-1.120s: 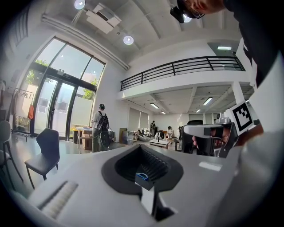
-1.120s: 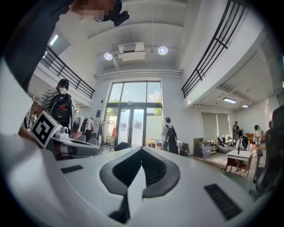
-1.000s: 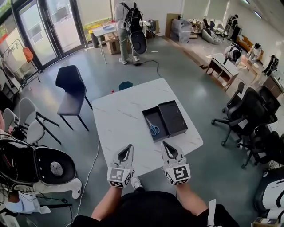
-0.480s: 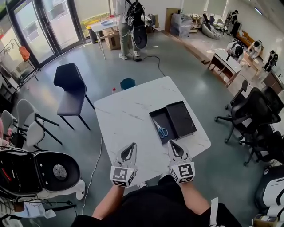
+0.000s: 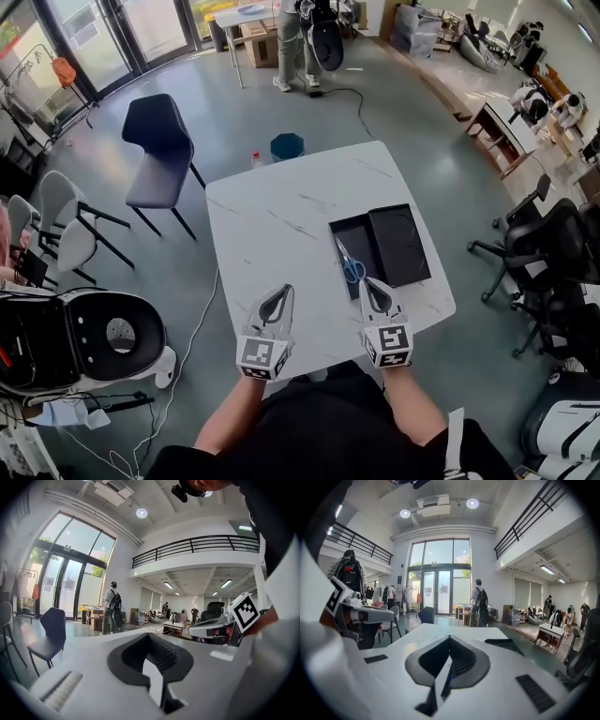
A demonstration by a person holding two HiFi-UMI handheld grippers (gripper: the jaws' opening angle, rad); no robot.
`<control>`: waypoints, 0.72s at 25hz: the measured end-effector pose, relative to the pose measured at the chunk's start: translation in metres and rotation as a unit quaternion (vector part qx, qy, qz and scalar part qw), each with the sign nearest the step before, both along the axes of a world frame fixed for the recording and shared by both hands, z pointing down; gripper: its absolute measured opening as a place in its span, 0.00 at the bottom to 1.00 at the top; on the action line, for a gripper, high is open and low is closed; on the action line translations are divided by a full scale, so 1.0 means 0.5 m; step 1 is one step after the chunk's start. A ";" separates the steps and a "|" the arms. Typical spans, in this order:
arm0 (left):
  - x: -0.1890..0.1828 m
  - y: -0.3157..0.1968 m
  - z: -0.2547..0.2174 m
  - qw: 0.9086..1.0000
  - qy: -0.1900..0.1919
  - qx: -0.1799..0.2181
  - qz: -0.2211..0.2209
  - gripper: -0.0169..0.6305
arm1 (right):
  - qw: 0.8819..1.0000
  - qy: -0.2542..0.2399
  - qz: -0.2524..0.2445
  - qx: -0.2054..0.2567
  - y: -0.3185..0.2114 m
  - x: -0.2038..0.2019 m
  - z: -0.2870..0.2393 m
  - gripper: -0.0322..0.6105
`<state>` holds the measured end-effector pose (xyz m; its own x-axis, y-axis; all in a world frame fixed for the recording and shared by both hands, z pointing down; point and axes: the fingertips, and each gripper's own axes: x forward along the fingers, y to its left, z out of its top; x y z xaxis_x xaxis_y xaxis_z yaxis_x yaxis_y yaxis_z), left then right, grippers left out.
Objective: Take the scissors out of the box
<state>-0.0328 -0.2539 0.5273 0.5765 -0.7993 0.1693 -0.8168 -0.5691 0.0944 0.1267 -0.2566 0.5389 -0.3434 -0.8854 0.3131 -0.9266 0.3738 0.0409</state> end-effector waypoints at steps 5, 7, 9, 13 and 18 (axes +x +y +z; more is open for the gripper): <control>-0.008 -0.006 0.035 1.000 -0.011 -0.016 -0.010 0.04 | 0.998 0.019 -0.001 -0.061 -0.032 0.009 0.062 0.06; -0.013 -0.011 0.045 1.000 -0.013 -0.020 -0.014 0.04 | 0.996 0.026 -0.007 -0.089 -0.048 0.007 0.089 0.06; -0.017 -0.017 0.056 0.999 -0.013 -0.025 -0.020 0.04 | 0.992 0.042 -0.014 -0.115 -0.064 0.003 0.115 0.06; -0.020 -0.024 0.076 0.999 -0.015 -0.035 -0.028 0.04 | 0.984 0.075 -0.017 -0.161 -0.092 0.009 0.161 0.06; -0.026 -0.027 0.089 0.998 -0.013 -0.044 -0.032 0.04 | 0.967 0.088 -0.001 -0.240 -0.121 0.020 0.224 0.06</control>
<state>-0.0459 -0.2674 0.5720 0.5194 -0.8159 0.2541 -0.8540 -0.5062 0.1204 0.1369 -0.3173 0.6511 -0.2499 -0.6232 0.7410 -0.9201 0.3912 0.0187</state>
